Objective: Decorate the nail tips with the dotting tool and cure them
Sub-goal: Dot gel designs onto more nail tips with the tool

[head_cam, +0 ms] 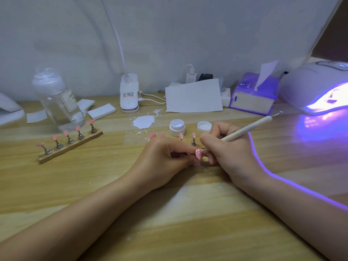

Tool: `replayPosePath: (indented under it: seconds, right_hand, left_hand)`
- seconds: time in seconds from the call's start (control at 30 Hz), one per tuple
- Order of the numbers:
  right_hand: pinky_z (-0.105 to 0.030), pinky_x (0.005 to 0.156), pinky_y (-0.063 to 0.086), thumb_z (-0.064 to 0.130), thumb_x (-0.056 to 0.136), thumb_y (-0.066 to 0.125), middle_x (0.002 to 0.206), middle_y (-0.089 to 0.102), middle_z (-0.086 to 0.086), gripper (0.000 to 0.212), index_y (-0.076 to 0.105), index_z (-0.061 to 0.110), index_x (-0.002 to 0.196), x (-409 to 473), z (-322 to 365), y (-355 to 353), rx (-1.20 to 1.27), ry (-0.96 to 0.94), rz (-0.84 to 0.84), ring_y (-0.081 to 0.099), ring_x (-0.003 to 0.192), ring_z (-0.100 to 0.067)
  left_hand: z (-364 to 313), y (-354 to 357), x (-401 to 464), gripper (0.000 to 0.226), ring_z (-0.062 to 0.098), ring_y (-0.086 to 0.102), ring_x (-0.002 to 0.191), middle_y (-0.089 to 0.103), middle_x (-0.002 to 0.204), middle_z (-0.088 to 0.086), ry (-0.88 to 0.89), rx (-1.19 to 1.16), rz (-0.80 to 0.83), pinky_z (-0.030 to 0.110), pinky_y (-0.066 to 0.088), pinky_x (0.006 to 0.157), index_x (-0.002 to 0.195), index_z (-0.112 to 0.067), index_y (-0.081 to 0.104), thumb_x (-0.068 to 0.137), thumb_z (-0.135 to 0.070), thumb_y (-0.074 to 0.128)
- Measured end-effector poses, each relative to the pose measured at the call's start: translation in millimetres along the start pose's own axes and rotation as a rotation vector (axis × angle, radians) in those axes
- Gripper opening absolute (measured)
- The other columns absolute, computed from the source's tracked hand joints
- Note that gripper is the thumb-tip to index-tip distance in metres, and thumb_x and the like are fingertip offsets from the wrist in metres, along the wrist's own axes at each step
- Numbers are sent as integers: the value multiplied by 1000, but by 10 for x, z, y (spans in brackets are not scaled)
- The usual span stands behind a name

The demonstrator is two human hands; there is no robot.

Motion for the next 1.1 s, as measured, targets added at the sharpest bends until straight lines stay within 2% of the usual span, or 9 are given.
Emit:
replayPosePath:
  seconds: [0.17, 0.27, 0.33, 0.5, 0.63, 0.83, 0.97, 1.1]
  right_hand:
    - [-10, 37, 34, -12, 74, 49, 35, 31, -6, 23, 40, -3, 56, -7, 6, -1, -5, -5, 10, 45, 31, -12]
    - [-9, 36, 33, -12, 75, 49, 32, 33, -4, 27, 39, 2, 55, -13, 13, -3, -21, -13, 5, 46, 30, -7]
    - [-9, 37, 34, -12, 75, 49, 33, 33, -4, 29, 37, 4, 54, -18, 22, 4, -23, -14, 8, 46, 31, -7]
    - [-8, 36, 32, -14, 75, 48, 33, 30, -3, 29, 36, 3, 54, -12, 27, 14, 2, -3, 7, 42, 28, -5]
    - [-8, 36, 34, -13, 75, 49, 32, 32, -4, 27, 40, 1, 55, -22, 32, 10, -9, -13, 11, 41, 28, -5]
    - [-8, 35, 31, -14, 76, 48, 31, 31, -1, 33, 35, 6, 53, -23, 35, 13, 5, -6, 7, 43, 28, -3]
    - [-10, 36, 33, -13, 75, 49, 30, 35, -1, 35, 34, 8, 52, -14, 24, 10, -7, -12, 7, 46, 30, -6]
    - [-17, 39, 39, -12, 75, 49, 33, 32, -5, 35, 33, 8, 52, -4, 8, 6, 26, 7, 9, 48, 34, -15]
  left_hand:
    - [8, -4, 1, 18, -4, 43, 57, 70, 64, -9, -13, 6, 16, 2, 32, 67, 85, -27, 73, 79, -11, 69]
    - [-11, -2, -4, 23, -5, 47, 59, 71, 68, -9, -8, 17, 3, -8, 27, 73, 84, -32, 70, 79, -10, 69]
    - [-18, 1, -5, 25, -3, 50, 63, 71, 74, -8, -6, 18, 3, -9, 26, 74, 84, -35, 69, 79, -10, 69]
    - [-10, -2, -4, 23, -10, 52, 59, 64, 58, -23, -13, 29, -3, -11, 24, 74, 84, -32, 70, 79, -10, 69]
    - [-12, 0, -8, 24, -6, 53, 62, 70, 65, -10, -20, 13, 5, -10, 25, 73, 84, -32, 70, 79, -9, 69]
    - [14, -2, -1, 17, -10, 51, 62, 73, 75, -6, -31, -34, 27, 4, 38, 67, 89, -21, 74, 79, -9, 69]
    - [-6, 2, -3, 20, -6, 55, 63, 71, 68, -8, -13, 10, 5, -10, 26, 73, 85, -29, 71, 79, -10, 69]
    - [-7, 4, -7, 17, -7, 54, 63, 72, 72, -8, -10, 23, 1, -11, 24, 73, 86, -27, 73, 79, -11, 69]
Point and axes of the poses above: each hand's wrist, its own x-axis towards the middle knuckle, its own y-axis out of the palm, z = x × y, the point moved 1 cm from there along x, towards the middle knuckle
